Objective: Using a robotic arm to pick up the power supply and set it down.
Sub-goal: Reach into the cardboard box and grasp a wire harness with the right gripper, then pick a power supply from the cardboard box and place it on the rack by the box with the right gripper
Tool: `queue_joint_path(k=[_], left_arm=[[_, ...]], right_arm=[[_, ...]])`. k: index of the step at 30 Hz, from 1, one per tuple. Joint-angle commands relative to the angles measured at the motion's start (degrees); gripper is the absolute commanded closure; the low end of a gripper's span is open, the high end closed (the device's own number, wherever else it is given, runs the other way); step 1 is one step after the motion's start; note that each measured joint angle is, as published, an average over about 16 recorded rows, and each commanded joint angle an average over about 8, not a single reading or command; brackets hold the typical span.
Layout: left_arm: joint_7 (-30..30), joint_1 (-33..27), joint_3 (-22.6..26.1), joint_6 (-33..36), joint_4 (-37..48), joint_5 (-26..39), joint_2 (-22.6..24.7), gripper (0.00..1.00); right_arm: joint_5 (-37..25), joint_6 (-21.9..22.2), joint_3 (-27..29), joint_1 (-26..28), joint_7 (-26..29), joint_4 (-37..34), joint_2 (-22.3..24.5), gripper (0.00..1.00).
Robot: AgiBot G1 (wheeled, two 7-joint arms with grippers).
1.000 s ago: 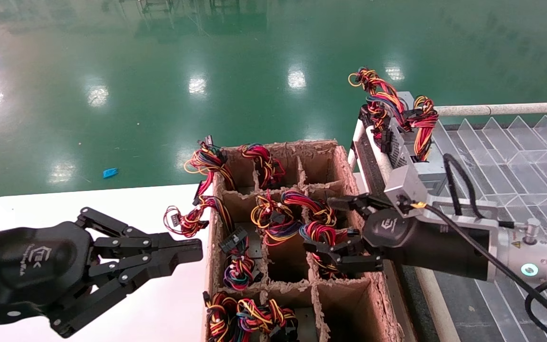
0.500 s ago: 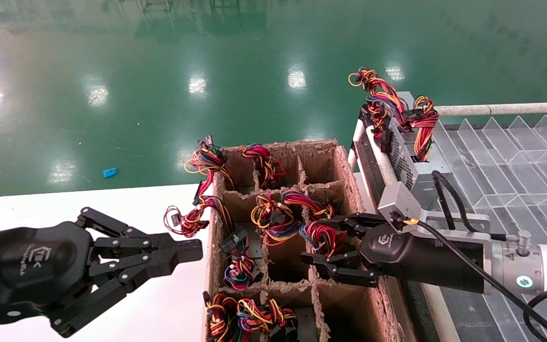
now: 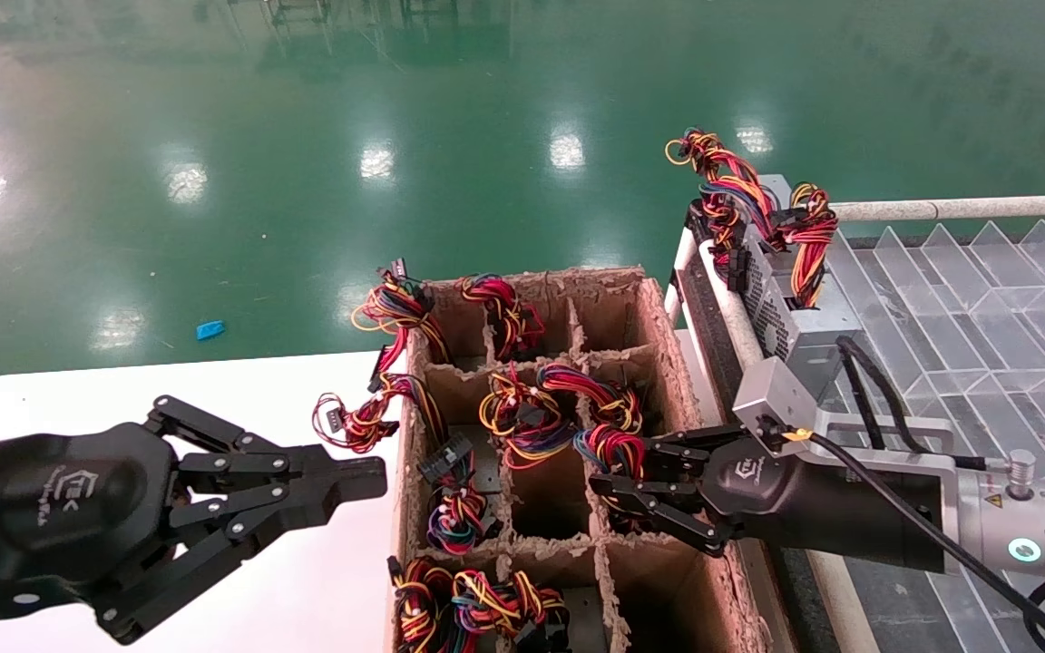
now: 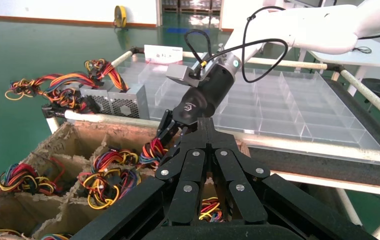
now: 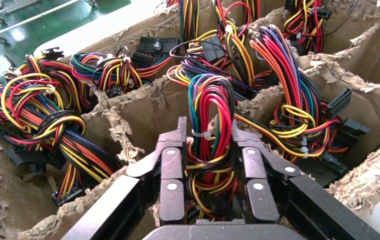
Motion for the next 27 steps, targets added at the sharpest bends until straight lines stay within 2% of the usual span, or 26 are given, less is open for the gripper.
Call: queue_joint_path(k=[1,14,27], left_arm=[[0.0,0.0,0.0,0.0,0.0,0.0,0.0,1.0],[0.0,0.0,0.0,0.0,0.0,0.0,0.0,1.0],[0.0,0.0,0.0,0.0,0.0,0.0,0.0,1.0]], right_arm=[[0.0,0.1,0.0,-0.2,0.3,0.4,0.3,1.0],[-1.1,-0.2,-0.2,0.8,1.7,4.5,1.7,1.0],[1.1,-1.0,2.1,3.6,2.5,10.6,4.4,1.0]])
